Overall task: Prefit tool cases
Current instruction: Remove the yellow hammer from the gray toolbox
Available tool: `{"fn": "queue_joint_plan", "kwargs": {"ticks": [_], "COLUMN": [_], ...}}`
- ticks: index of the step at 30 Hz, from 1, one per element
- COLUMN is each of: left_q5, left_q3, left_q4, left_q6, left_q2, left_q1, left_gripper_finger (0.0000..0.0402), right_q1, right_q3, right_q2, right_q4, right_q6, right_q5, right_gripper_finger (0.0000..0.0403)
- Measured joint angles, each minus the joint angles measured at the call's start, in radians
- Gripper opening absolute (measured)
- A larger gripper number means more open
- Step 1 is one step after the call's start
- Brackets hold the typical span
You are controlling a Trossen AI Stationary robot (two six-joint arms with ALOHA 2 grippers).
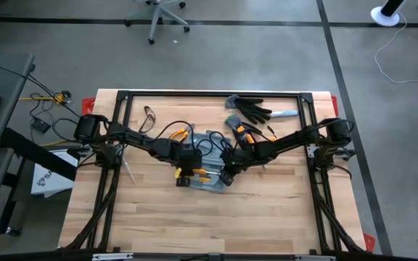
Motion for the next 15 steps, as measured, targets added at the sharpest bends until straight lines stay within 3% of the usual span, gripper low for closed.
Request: {"fn": "queue_joint_plan", "kwargs": {"ticks": [12,14,15], "left_q5": [0.019,0.015,0.009], "left_q3": [0.099,0.126,0.138], "left_q4": [-0.057,-0.054,-0.045], "left_q6": [-0.136,-0.136,-0.138], "left_q2": [-0.03,-0.04,-0.043], "left_q1": [0.009,0.013,0.014], "left_gripper_finger": [0.0062,0.0046,0.0018], "right_q1": [0.045,0.055,0.06], "right_q3": [-0.005,-0.005,-0.005], "right_q2": [-0.181,-0.182,-0.184], "right_q4": [-0.155,-0.173,-0.17], "right_q6": [0.018,0.028,0.029], "right_q5": [0.156,0.166,0.167], "right_gripper_finger": [0.0,0.0,0.0]}}
